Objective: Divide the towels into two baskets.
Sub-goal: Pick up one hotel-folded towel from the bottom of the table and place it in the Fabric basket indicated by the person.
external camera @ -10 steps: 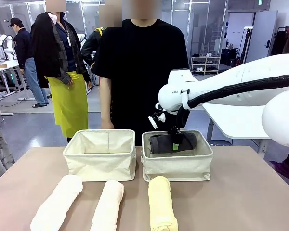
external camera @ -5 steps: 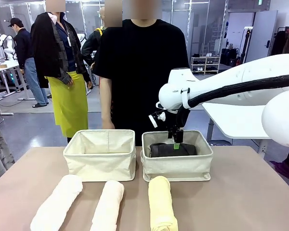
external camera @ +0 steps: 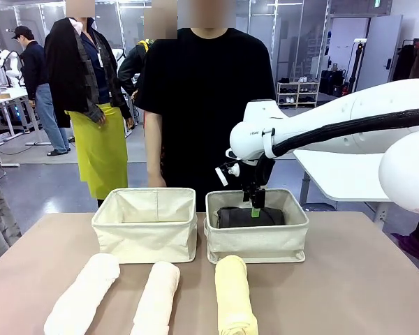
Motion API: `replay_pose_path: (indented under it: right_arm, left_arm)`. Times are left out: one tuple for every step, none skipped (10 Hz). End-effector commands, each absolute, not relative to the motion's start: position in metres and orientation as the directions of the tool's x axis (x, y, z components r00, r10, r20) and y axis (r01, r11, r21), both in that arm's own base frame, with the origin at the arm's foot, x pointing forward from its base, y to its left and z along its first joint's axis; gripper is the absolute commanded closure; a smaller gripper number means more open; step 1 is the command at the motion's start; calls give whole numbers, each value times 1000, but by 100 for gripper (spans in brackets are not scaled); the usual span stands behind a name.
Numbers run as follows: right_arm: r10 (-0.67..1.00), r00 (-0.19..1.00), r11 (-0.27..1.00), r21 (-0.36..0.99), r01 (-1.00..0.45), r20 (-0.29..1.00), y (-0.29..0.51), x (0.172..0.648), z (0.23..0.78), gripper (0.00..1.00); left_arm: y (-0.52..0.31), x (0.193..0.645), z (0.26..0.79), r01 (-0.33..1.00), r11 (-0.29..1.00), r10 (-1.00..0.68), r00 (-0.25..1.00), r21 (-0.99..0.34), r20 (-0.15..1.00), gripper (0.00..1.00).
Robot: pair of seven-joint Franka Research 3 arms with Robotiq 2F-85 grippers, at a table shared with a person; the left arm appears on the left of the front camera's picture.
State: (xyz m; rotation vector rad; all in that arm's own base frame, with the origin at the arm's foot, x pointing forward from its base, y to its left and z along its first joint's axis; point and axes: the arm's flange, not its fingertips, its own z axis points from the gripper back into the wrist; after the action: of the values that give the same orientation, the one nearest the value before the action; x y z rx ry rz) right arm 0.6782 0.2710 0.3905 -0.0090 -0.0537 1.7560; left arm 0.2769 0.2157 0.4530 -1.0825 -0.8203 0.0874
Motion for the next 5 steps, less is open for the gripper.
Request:
replay_pose_path:
  right_arm:
    - [981,-194,-193,-43,-980,22,271,679,391,0]
    - [981,-194,-193,-43,-980,22,271,679,391,0]
    - [981,-194,-193,-43,-980,22,271,679,391,0]
    - [981,-194,-193,-43,-980,22,271,679,391,0]
    - [981,-194,-193,-43,-980,22,271,679,391,0]
  left_arm:
    - [217,275,454,321,493,446,705,-808,552,0]
    - [217,275,454,321,493,446,705,-808,552,0]
    - [217,275,454,321,493,446,705,-808,552,0]
    - [217,275,454,321,493,446,705,-808,552,0]
    - [217,275,454,321,493,446,705,-808,552,0]
